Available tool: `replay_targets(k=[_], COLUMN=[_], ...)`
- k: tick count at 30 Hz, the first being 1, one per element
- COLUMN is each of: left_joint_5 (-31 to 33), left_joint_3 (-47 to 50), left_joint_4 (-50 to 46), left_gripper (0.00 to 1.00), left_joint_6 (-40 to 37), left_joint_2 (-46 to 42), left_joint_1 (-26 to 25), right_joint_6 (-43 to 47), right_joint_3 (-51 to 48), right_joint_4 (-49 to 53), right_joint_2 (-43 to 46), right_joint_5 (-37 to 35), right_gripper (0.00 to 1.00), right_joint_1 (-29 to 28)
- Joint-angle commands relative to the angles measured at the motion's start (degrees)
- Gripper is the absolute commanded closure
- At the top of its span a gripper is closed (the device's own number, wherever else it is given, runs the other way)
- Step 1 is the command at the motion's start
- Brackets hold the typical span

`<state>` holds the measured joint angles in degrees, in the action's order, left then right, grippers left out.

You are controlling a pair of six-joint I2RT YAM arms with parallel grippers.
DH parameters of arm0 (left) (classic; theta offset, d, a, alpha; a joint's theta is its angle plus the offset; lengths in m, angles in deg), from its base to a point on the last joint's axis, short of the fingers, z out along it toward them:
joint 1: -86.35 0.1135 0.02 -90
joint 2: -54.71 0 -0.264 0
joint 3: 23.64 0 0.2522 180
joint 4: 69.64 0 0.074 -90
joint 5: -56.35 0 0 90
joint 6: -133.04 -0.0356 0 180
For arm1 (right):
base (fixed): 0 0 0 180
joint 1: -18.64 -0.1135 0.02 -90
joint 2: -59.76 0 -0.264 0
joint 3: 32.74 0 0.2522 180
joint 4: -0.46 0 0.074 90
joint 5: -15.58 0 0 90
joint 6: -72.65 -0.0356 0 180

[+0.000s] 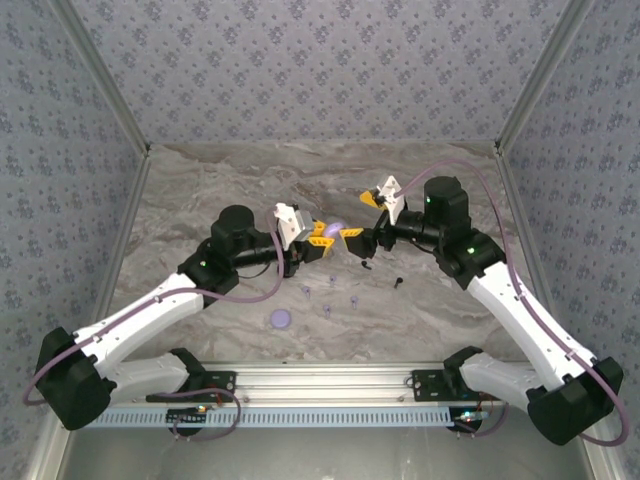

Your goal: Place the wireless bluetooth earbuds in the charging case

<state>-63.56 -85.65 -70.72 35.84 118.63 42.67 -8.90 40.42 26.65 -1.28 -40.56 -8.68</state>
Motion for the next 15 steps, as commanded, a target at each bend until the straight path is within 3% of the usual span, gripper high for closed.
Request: replay_targets(k=[1,15], left_joint_5=[-0.5,-0.68], left_joint_3=[-1.24,-1.5], left_joint_4=[-0.03,0.45], left_gripper=[1.0,1.0], left_joint_6=[-2.12,-2.26], left_joint_2=[-0.64,-0.48], left_joint_1=[-0.59,-0.87], right_joint_6=[0.52,-0.09], right_joint_3=[1.57,5.18], right_joint_4=[-0.46,-0.36], right_joint_2=[-0.73,-4.33], right_joint_5=[-1.17,-2.4], right_gripper=[0.0,0.0], right_joint_1=[-0.33,-0.3])
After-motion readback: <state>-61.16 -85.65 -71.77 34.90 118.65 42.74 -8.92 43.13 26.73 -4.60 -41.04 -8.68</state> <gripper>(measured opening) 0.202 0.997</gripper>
